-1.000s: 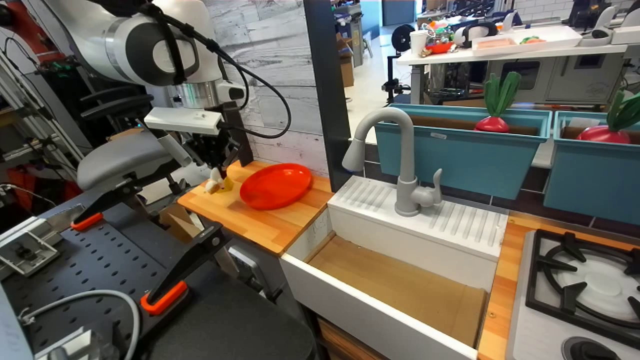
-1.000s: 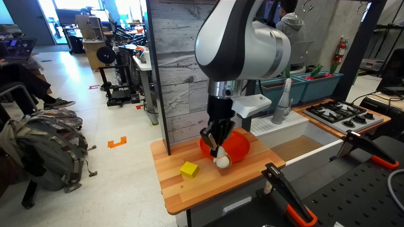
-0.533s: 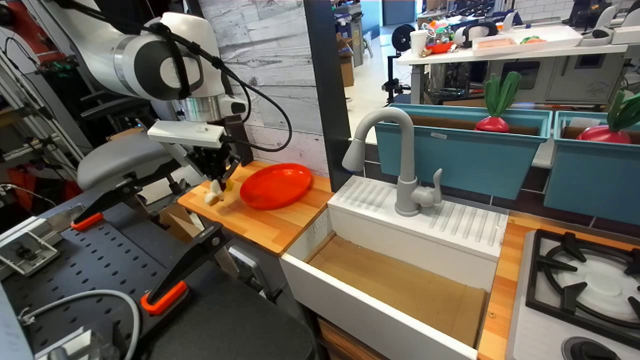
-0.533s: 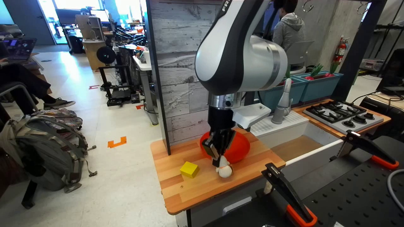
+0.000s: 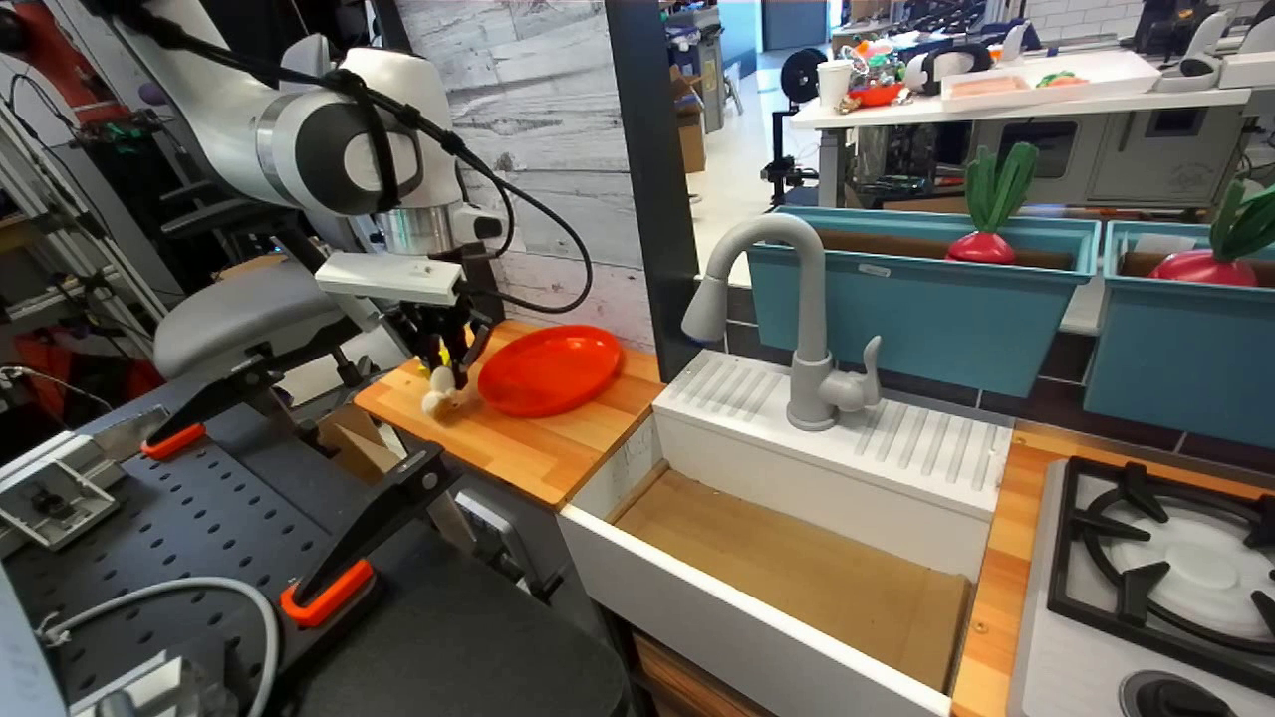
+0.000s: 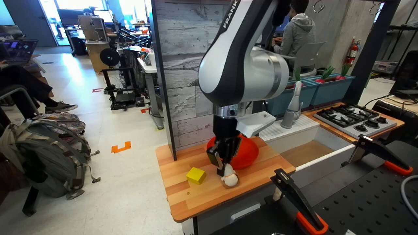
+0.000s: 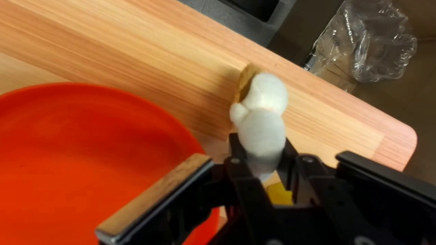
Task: Remove the doll from the plate, then put the yellow block on the plate
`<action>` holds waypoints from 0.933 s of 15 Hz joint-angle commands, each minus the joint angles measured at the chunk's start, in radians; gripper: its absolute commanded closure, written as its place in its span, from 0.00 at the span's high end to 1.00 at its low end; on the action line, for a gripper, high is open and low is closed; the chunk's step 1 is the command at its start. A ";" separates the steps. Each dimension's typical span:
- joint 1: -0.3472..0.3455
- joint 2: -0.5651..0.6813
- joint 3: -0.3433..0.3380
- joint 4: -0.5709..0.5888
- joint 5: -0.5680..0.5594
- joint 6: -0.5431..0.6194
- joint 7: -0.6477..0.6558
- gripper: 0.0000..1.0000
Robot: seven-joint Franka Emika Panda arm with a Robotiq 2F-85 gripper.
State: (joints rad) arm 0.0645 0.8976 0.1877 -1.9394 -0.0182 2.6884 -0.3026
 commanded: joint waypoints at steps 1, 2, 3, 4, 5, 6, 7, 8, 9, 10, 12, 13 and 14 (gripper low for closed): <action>0.020 0.016 -0.017 0.041 -0.030 -0.036 0.030 0.59; 0.019 0.015 -0.016 0.042 -0.029 -0.038 0.029 0.66; 0.019 0.011 -0.016 0.040 -0.029 -0.041 0.029 0.74; 0.018 0.007 -0.016 0.037 -0.028 -0.046 0.030 0.81; 0.015 -0.001 -0.014 0.034 -0.028 -0.063 0.027 0.89; 0.010 -0.017 -0.009 0.023 -0.024 -0.083 0.025 0.95; 0.005 -0.029 -0.005 0.014 -0.021 -0.099 0.022 1.00; -0.001 -0.050 0.000 -0.004 -0.018 -0.110 0.017 1.00; 0.006 -0.066 -0.007 -0.013 -0.020 -0.136 0.026 1.00; -0.003 -0.010 0.003 0.023 -0.012 -0.089 0.009 1.00; -0.003 -0.028 0.003 0.018 -0.011 -0.115 0.009 1.00; -0.003 -0.034 0.003 0.014 -0.010 -0.117 0.009 1.00; -0.003 -0.037 0.002 0.010 -0.010 -0.117 0.009 1.00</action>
State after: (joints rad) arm 0.0684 0.8571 0.1838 -1.9329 -0.0182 2.5737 -0.3008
